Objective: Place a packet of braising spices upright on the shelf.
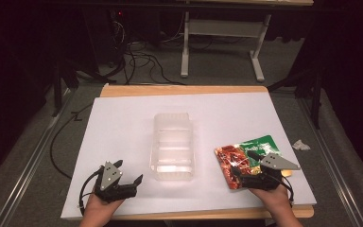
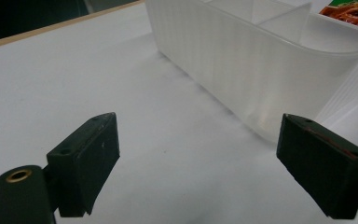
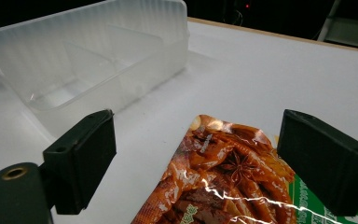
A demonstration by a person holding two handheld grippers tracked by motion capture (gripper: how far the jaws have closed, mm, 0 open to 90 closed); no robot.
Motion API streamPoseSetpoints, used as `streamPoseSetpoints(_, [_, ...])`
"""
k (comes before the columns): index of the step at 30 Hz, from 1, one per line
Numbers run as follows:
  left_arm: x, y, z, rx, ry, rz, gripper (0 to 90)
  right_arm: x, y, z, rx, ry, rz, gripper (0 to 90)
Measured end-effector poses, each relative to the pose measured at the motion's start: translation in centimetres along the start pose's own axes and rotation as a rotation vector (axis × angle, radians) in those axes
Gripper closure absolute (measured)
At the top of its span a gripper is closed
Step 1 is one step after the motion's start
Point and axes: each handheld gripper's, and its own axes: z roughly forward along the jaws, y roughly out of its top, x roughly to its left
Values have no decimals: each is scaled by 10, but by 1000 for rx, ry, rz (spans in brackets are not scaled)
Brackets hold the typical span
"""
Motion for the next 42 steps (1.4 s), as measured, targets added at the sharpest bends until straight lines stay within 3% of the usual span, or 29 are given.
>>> streamPoseSetpoints(5, [-1,2,2,-5,1,-2,135,-3,0,-5,-25,-5,14,143])
streamPoseSetpoints(8, [0,2,6,-1,-1,-3,134,-5,1,-12,-67,-20,30,142])
streamPoseSetpoints(14, [0,2,5,-3,-5,-6,134,-5,2,-14,-70,-50,32,143])
streamPoseSetpoints(21, [1,2,3,-6,-4,1,134,-13,4,-20,-101,-112,100,143])
streamPoseSetpoints(24, [1,2,3,-5,-7,7,134,-18,2,-20,-89,-153,145,143])
streamPoseSetpoints(37, [1,2,2,-8,0,11,134,-26,-1,-24,-82,-177,158,143])
streamPoseSetpoints(42, [1,3,3,-9,-3,7,134,-42,-6,-37,-78,-242,185,143])
